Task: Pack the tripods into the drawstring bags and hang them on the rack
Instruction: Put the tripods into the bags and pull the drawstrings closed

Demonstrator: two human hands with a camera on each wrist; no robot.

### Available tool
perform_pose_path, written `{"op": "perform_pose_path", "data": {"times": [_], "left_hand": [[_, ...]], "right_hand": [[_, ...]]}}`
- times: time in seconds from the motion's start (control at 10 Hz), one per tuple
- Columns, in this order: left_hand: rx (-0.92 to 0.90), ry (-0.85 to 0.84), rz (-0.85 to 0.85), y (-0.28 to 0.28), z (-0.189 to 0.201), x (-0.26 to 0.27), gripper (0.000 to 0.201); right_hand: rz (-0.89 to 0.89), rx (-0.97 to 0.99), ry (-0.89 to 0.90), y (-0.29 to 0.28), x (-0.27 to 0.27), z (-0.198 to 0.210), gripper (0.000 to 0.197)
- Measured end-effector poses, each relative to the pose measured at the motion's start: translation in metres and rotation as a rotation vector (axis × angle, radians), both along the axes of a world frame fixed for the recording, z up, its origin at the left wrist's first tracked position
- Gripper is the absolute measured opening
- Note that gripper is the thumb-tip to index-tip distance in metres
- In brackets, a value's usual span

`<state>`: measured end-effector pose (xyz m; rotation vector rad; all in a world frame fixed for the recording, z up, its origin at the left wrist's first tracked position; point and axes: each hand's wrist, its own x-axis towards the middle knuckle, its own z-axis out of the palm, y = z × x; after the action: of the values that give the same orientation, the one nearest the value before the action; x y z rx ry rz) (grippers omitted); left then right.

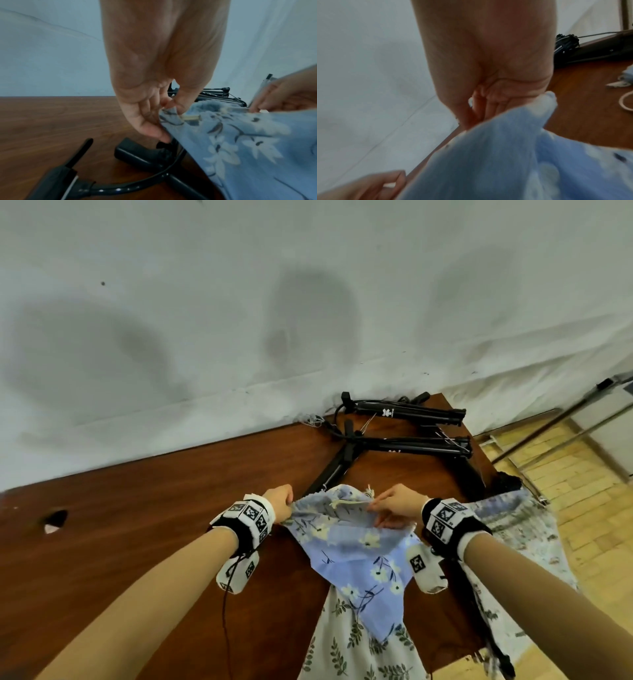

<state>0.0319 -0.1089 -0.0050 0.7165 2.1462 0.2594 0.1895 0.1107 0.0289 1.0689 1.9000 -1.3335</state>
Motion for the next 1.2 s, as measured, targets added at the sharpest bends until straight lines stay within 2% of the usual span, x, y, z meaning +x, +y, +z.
{"op": "perform_pose_path", "data": {"times": [0.1,0.2,0.3,0.4,0.5,0.6,0.7,0.8,0.9,1.0,1.1,1.2], "left_hand": [[0.018,-0.055,-0.148,0.003,-0.001,0.009,0.022],[0.078,-0.122,-0.217,0.004,-0.009,0.025,0.029],[0.116,-0.154,-0.243,0.004,-0.011,0.039,0.028],[0.066,-0.186,-0.383,-0.002,-0.019,0.043,0.031],[0.055,-0.165,-0.436,-0.007,-0.023,0.038,0.031],[0.012,-0.170,-0.459,-0.009,-0.019,0.037,0.027],[0.039,-0.142,-0.484,-0.011,-0.026,0.039,0.022],[0.056,-0.144,-0.465,-0.013,-0.020,0.039,0.015],[0.058,-0.146,-0.501,-0.015,-0.027,0.038,0.023],[0.057,-0.138,-0.460,-0.014,-0.018,0.039,0.019],[0.034,-0.131,-0.451,-0.016,-0.011,0.046,0.031],[0.052,-0.151,-0.453,-0.022,-0.001,0.051,0.037]], "right_hand": [[0.038,0.051,0.017,0.008,-0.022,0.007,0.014],[0.039,0.248,0.075,0.011,-0.057,0.005,0.019],[0.057,0.283,0.033,0.000,-0.093,-0.013,0.017],[0.100,0.154,-0.067,-0.019,-0.120,-0.044,0.034],[-0.306,-0.079,-0.129,-0.039,-0.136,-0.066,0.032],[-0.314,0.024,-0.218,-0.050,-0.148,-0.091,0.062],[-0.340,0.188,-0.254,-0.052,-0.146,-0.104,0.102],[-0.328,0.251,-0.292,-0.065,-0.143,-0.088,0.094],[-0.270,0.252,-0.267,-0.063,-0.146,-0.085,0.070],[-0.282,0.101,-0.193,-0.061,-0.147,-0.083,0.053],[-0.524,-0.184,-0.154,-0.070,-0.147,-0.077,0.045],[-0.714,-0.425,-0.107,-0.086,-0.144,-0.049,0.028]]}}
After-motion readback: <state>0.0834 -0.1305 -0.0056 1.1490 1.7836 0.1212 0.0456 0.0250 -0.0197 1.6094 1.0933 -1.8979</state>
